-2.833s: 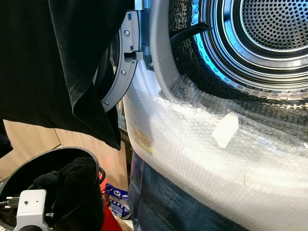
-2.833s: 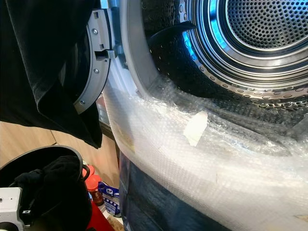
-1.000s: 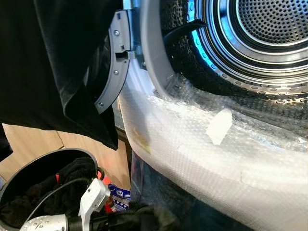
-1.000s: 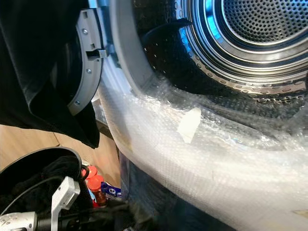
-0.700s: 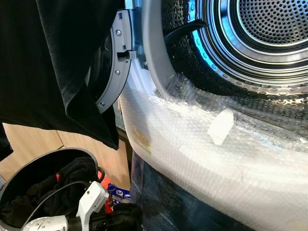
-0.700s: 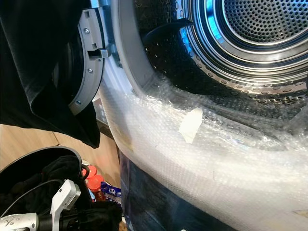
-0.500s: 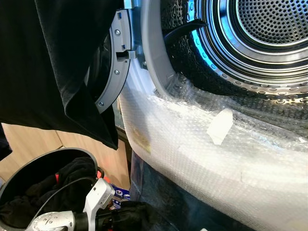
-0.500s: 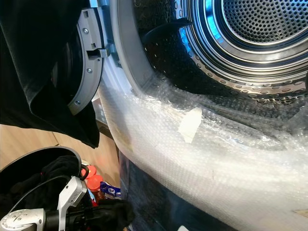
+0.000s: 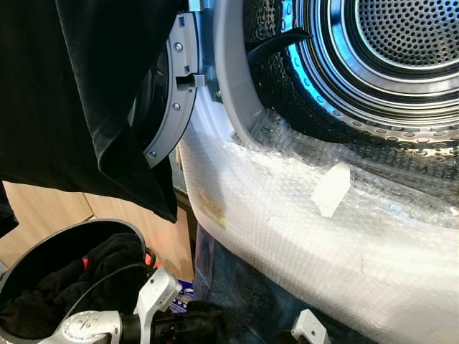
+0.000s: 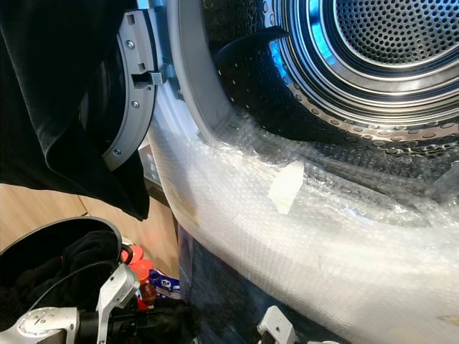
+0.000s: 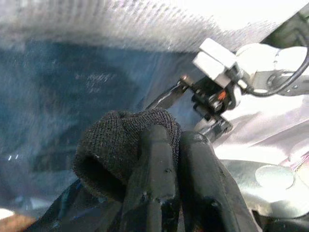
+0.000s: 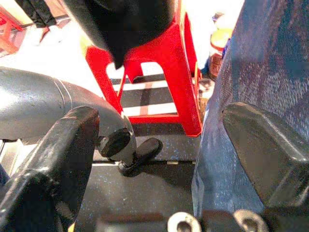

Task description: Clothes washing

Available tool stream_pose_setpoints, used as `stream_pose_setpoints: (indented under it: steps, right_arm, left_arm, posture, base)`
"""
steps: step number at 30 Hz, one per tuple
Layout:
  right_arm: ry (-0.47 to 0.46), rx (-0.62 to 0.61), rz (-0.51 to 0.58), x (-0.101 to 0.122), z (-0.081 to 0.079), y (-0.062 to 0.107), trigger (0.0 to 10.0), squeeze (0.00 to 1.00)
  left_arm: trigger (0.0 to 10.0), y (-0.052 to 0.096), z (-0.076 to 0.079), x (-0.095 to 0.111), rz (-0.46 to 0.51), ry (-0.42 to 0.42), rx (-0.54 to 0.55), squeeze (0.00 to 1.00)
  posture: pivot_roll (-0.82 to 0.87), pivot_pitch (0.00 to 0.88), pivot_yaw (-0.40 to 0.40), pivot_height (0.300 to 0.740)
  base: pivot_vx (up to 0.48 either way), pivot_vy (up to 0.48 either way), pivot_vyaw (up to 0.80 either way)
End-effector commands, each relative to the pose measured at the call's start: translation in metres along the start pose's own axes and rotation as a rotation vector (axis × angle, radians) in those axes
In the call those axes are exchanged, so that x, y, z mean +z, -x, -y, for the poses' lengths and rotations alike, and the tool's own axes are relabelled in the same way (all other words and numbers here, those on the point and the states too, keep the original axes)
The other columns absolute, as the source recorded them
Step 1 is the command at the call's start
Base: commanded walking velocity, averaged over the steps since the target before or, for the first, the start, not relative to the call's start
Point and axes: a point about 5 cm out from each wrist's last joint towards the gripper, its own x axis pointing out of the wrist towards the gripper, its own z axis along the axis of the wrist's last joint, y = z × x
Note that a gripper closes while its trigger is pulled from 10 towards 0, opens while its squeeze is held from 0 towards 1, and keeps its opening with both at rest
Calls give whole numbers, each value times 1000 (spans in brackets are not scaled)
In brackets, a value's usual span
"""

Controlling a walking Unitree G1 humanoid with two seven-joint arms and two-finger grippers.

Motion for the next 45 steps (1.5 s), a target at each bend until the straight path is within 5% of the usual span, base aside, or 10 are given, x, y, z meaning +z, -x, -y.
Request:
stream_pose_setpoints:
  steps: [1, 8, 9, 16, 19, 25, 29, 40, 41, 45]
  right_arm:
    - [-9, -5, 24, 3, 0, -1, 10000, 1000]
    - [-41, -6, 109, 15, -1, -9, 10000, 949]
    - [-44, -10, 121, 17, -1, -10, 10000, 0]
    - [-94, -1, 228, 29, -3, -15, 10000, 0]
    - [-101, 4, 227, 28, -3, -15, 0, 0]
    - [-137, 29, 261, 28, -5, -13, 0, 0]
    - [-136, 31, 265, 30, -6, -13, 10000, 0]
    - [-157, -81, 238, 27, 1, -17, 10000, 0]
    - [-171, -67, 240, 26, 0, -17, 10000, 1000]
    - [-173, -1, 250, 26, -5, -16, 10000, 1000]
  left_arm:
    - [0, -3, 0, 2, -2, -16, -10, 0]
    - [0, -19, 5, 1, -7, -15, -71, 0]
    - [0, -21, 6, 2, -4, -15, -74, 0]
    - [0, -32, 8, 4, 2, -28, -87, 0]
    - [0, -38, 9, 3, 0, -37, -91, 0]
    - [0, -41, 11, 2, 10, -27, -95, 0]
    - [0, -42, 13, 1, 10, -25, -101, 0]
    - [0, -44, 15, 1, 21, -20, -104, 0]
    - [0, -44, 15, 0, 22, -18, -103, 0]
    - [0, -44, 15, -1, 18, -15, -101, 0]
  posture:
    - [67, 0, -24, 740]
    - [70, 0, -31, 740]
    - [70, 0, -31, 740]
    - [65, 0, -33, 740]
    - [64, 0, -42, 740]
    - [65, 0, -38, 740]
    - [63, 0, -36, 740]
    - [64, 0, -36, 740]
    - [64, 0, -36, 740]
    - [73, 0, -38, 740]
  base:
    - [0, 0, 0]
    - [0, 0, 0]
    - [0, 0, 0]
    - [0, 0, 0]
    - [0, 0, 0]
    - [0, 0, 0]
    - [0, 0, 0]
    - [0, 0, 0]
    - [0, 0, 0]
    - [0, 0, 0]
